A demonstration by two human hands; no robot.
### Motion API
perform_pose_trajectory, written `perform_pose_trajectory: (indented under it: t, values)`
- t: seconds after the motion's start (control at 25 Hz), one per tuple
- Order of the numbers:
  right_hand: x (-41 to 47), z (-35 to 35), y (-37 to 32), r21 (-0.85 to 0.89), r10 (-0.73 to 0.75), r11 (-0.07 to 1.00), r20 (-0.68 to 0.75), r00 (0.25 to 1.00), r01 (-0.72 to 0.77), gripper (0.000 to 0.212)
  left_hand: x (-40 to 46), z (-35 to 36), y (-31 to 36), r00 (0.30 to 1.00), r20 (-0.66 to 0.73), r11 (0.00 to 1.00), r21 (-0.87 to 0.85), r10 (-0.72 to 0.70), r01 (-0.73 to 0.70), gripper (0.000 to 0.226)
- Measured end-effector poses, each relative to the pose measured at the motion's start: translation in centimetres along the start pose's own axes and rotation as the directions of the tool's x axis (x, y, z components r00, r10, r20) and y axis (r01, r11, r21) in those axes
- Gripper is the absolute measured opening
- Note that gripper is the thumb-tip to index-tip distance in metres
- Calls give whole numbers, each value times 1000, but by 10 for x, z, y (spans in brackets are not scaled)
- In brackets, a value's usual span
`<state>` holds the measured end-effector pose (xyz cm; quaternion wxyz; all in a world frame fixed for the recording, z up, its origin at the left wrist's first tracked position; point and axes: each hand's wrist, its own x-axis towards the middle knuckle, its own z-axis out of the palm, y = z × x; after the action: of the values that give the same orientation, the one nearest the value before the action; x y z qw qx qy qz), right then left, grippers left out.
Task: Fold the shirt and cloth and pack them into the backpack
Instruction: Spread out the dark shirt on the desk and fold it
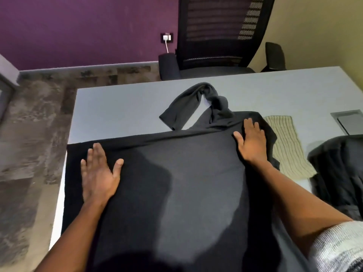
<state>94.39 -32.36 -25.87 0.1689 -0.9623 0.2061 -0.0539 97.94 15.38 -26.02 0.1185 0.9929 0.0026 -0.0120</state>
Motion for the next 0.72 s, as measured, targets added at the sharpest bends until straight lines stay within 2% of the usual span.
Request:
perform_pose_trajectory:
  t: [0.16, 0.2, 0.24, 0.28, 0.32, 0.36, 0.4, 0.44, 0.56, 0.72]
  values:
    - [2, 3, -4, -62, 113, 992, 36, 993, -111, 68, 3, 1, 1, 999, 46, 998, 60, -22, 19, 91]
    - [2, 0, -12, -49, 139, 989, 22, 990, -138, 65, 4, -1, 5, 998, 48, 998, 50, -37, 34, 88]
    - [1, -4, -19, -15, 100, 995, -30, 995, -101, 58, 5, -4, 11, 999, 39, 999, 40, -29, 27, 84]
    - [-2, -7, -26, 31, -22, 999, -107, 994, 26, 47, 5, -5, 18, 1000, 24, 999, 36, 15, -16, 79]
    - [-6, -8, -32, 62, -190, 977, -168, 967, 202, 37, 5, -5, 25, 996, 23, 995, 45, 87, -88, 74]
    - [-10, -7, -38, 69, -343, 931, -171, 923, 359, 33, 5, -3, 32, 986, 45, 985, 59, 160, -163, 72]
    - [-12, -4, -44, 68, -448, 887, -119, 886, 457, 35, 6, 0, 38, 975, 79, 975, 72, 206, -212, 74]
    - [-12, 2, -48, 61, -477, 876, -41, 878, 479, 42, 8, 2, 40, 971, 107, 971, 82, 213, -223, 77]
    - [-5, 15, -46, -67, -262, 960, 131, 956, 272, 61, 15, 6, 35, 982, 116, 980, 112, 150, -163, 87]
    - [2, 10, -35, -144, -32, 988, 174, 984, 58, 73, 21, 5, 28, 980, 135, 974, 157, 144, -165, 97]
